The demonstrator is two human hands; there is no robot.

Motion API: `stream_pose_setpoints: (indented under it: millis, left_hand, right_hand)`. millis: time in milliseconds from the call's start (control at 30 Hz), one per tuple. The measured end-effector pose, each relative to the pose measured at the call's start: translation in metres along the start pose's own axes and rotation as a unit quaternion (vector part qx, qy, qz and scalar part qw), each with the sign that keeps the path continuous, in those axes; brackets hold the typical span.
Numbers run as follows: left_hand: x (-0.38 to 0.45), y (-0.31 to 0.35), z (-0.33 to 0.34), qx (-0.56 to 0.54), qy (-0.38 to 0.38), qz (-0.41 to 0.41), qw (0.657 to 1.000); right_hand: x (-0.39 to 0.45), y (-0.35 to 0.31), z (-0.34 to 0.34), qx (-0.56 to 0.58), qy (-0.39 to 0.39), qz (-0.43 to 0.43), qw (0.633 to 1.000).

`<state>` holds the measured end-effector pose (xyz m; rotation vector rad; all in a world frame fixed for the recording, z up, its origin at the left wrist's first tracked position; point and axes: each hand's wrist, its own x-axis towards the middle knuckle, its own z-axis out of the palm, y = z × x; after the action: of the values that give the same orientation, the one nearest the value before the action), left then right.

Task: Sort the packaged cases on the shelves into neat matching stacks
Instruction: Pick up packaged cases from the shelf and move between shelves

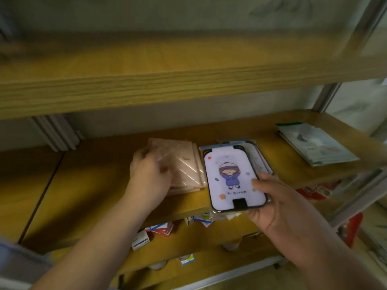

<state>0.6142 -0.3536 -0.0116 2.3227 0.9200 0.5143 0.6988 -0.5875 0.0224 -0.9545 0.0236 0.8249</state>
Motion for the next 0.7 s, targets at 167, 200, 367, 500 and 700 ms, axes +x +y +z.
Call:
stream_pose_setpoints:
  millis: [167,200,367,500,700]
  left_hand:
    - [-0.013,0.015,0.006,0.147,0.032,-0.018,0.988]
    - [-0.017,0.020,0.008,0.143,0.039,-0.012,0.989]
    - [-0.039,0.049,0.029,0.113,0.067,0.056,0.990]
    - [-0.050,0.072,0.048,0.072,0.068,0.055,0.994]
    - [-0.064,0.091,0.071,0.057,0.092,0.039,0.993]
  right_hand:
    - [0.012,-0.015,-0.030,-0.084,-0.060,0.001,0.995]
    - [0.014,-0.020,-0.035,-0.104,-0.067,-0.005,0.992]
    - [0.032,-0.050,-0.066,-0.185,-0.054,-0.074,0.978]
    - [0.055,-0.077,-0.092,-0.219,-0.036,-0.097,0.970]
    - [0.091,-0.089,-0.100,-0.341,-0.051,-0.083,0.935]
